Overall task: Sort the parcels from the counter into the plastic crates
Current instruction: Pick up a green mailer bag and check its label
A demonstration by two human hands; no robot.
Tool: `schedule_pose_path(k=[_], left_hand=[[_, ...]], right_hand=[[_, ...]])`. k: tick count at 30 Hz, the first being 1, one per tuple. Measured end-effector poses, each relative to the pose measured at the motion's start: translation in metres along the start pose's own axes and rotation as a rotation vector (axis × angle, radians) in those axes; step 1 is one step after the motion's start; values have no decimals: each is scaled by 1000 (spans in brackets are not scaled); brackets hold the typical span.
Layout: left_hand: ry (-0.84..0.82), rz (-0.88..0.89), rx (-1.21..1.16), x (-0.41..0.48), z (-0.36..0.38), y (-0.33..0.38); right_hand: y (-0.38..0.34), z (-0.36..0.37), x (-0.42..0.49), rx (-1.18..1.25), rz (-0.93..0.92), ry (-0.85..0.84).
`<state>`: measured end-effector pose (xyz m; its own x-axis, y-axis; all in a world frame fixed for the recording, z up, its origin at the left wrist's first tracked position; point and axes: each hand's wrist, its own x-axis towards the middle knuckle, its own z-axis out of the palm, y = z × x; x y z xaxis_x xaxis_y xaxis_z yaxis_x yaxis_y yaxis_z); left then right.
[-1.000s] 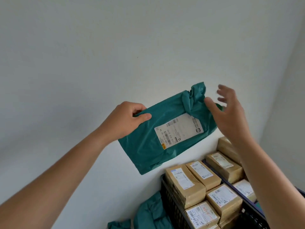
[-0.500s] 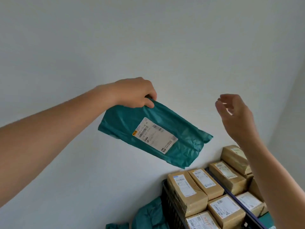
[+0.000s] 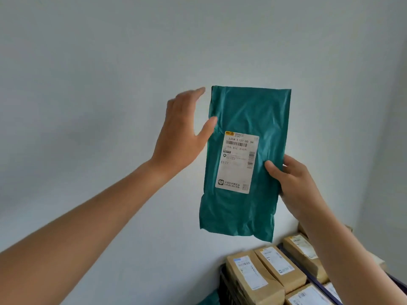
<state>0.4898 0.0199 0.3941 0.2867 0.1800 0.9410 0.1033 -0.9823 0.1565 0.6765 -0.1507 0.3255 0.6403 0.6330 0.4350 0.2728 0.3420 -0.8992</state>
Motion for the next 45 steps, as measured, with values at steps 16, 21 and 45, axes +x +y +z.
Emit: schedule_pose_path(k=[16,21,45], left_hand=[[-417,-785,-838,-95,3,22],[-406,-760,-973,-98,-21,39],[-347,-388,-910,-107,-80,60]], right_hand=[[3,-9,-37,157,184,-285],[-8,-21,-53,241,149,-363],[-46,-11,-78,235,-236,-489]])
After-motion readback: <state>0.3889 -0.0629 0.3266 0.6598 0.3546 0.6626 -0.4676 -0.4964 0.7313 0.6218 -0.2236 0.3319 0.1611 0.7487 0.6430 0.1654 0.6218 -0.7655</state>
